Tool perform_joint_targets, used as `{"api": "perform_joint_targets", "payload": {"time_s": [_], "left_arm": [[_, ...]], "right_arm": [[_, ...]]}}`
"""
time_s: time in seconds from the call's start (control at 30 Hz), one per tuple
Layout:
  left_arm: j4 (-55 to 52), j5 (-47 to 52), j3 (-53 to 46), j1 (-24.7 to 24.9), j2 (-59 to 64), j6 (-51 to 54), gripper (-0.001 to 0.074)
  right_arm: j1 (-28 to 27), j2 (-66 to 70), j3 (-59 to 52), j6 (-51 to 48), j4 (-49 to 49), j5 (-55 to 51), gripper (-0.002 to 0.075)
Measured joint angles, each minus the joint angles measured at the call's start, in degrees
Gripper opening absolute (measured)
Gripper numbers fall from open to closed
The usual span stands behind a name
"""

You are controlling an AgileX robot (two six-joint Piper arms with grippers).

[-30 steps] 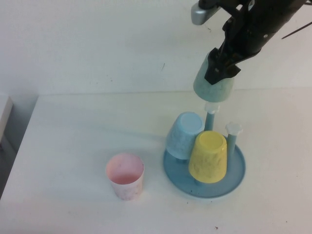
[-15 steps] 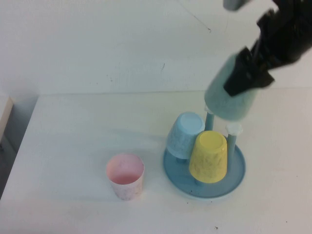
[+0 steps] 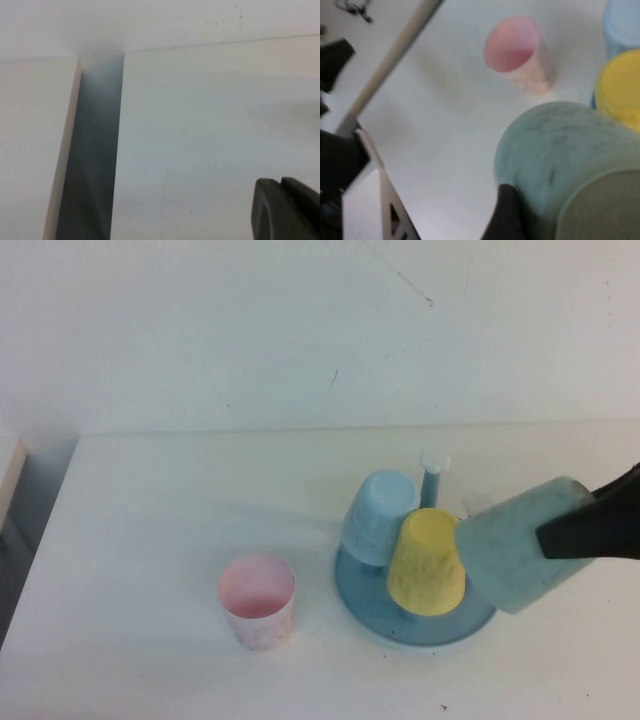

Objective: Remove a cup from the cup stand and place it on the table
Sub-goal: Hand over the cup

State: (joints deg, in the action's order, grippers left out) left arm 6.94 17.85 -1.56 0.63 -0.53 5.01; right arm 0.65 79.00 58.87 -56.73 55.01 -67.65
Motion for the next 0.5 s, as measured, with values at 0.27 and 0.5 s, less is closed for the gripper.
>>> {"api": "perform_joint_targets", "payload": {"time_s": [0.27, 0.5], "left_arm": [[0.0, 0.0, 0.0, 0.0, 0.0, 0.0, -0.0003], [0.0, 0.0, 0.0, 0.0, 0.0, 0.0, -0.0003]], "right_arm": [[-5.3, 2.1, -11.3, -7.8, 26.0, -0.7, 0.0576], [-6.0, 7.4, -12.5, -7.1, 36.9, 0.2, 0.0575]]}}
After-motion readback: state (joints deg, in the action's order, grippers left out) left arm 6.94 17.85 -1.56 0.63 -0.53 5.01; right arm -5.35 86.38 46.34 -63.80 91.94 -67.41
